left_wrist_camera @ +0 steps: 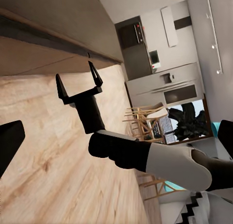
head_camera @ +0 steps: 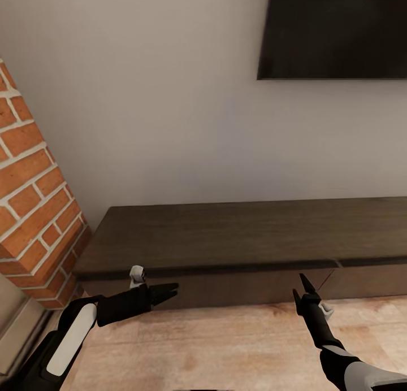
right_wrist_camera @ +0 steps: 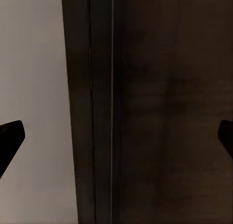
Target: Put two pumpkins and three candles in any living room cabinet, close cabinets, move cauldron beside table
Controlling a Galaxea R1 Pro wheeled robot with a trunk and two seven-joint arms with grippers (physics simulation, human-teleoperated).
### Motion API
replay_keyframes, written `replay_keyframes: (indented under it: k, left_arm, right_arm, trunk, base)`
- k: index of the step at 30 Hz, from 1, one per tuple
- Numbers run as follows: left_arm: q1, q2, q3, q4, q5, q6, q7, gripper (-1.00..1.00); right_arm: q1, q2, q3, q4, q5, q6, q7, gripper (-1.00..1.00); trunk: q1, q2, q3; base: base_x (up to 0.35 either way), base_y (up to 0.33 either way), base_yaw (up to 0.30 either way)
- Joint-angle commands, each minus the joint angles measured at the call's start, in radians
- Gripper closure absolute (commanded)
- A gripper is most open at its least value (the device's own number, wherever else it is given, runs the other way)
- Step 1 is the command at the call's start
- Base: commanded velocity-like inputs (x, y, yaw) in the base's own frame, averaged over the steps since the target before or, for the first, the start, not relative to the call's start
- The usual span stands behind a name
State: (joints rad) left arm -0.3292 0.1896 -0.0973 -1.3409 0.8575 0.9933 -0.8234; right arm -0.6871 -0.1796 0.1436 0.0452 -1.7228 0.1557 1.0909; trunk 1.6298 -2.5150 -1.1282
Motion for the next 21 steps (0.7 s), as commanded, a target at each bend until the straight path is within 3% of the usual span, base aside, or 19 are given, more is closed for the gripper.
replay_keyframes:
  k: [1,21]
  left_arm:
    - [-0.001,0.001,-0.001,0.000,0.001,0.004,-0.002,-1.00]
    - [-0.001,0.001,-0.001,0.000,0.001,0.004,-0.002,-1.00]
  right_arm:
    - [-0.002,0.000,0.008,0.004,-0.011,0.010,0.005,-1.00]
    - [-0.002,0.000,0.008,0.003,-0.009,0.010,0.005,-1.00]
  trunk:
    - [0.000,0.000,-0.001]
    - [0.000,0.000,-0.001]
  base:
    - [0.031,0.002,0.000]
    - [0.070,0.000,0.000]
